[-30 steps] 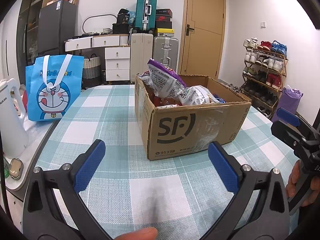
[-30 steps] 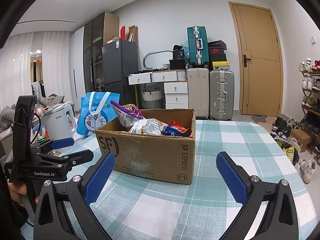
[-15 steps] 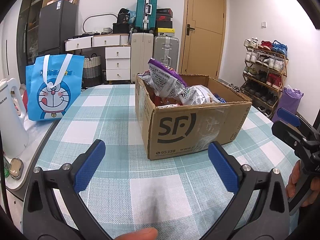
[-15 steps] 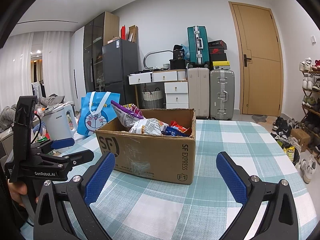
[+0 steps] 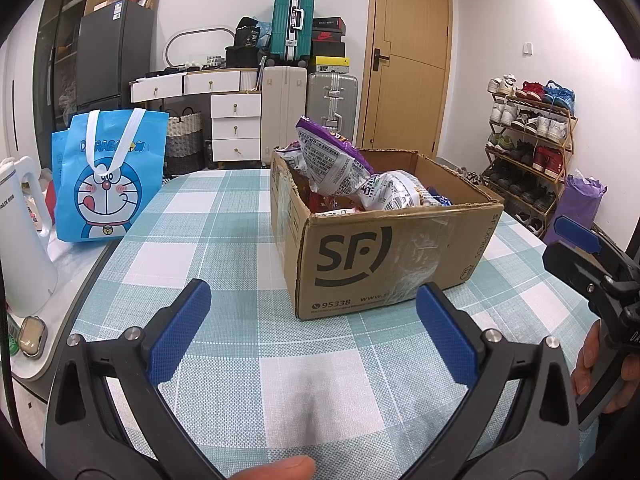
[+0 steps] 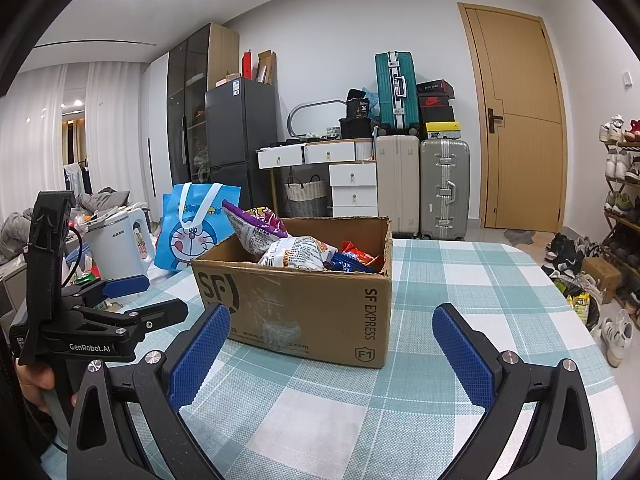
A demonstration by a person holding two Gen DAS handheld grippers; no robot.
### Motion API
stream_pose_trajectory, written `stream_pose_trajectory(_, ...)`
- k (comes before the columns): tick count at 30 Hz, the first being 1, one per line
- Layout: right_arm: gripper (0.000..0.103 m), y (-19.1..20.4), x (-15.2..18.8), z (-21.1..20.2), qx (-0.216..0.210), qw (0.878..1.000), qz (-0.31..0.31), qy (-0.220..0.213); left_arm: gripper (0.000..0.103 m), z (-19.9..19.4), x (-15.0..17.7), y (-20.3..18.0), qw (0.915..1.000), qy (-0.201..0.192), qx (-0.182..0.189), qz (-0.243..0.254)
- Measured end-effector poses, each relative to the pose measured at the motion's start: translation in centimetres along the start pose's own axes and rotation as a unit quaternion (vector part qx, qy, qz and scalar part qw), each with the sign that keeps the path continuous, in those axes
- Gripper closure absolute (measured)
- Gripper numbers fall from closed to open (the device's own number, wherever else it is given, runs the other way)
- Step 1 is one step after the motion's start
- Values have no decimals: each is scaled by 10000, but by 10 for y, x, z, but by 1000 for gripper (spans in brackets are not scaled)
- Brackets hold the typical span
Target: Organize snacks
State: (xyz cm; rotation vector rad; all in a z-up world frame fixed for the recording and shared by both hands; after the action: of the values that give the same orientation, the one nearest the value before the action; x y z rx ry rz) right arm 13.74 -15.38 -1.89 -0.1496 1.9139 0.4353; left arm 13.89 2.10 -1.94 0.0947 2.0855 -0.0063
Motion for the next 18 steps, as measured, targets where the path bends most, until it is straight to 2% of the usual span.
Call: stream_pose_trajectory(18, 0, 0, 0, 0, 1, 10000, -2, -2, 1, -1, 0, 0, 10000, -23, 2, 10)
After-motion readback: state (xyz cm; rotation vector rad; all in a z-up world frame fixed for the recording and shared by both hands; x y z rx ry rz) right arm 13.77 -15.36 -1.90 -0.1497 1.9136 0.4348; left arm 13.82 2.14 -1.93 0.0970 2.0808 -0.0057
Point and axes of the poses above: each gripper's, at about its wrist camera, not at the fingertips, and z roughly the way its jaws point, y to its left, x to its underside, the point moved 4 cm from there along z, roughly the way its jaws point, and after that the axes turned 8 degrees about z, right-handed, at the moved point
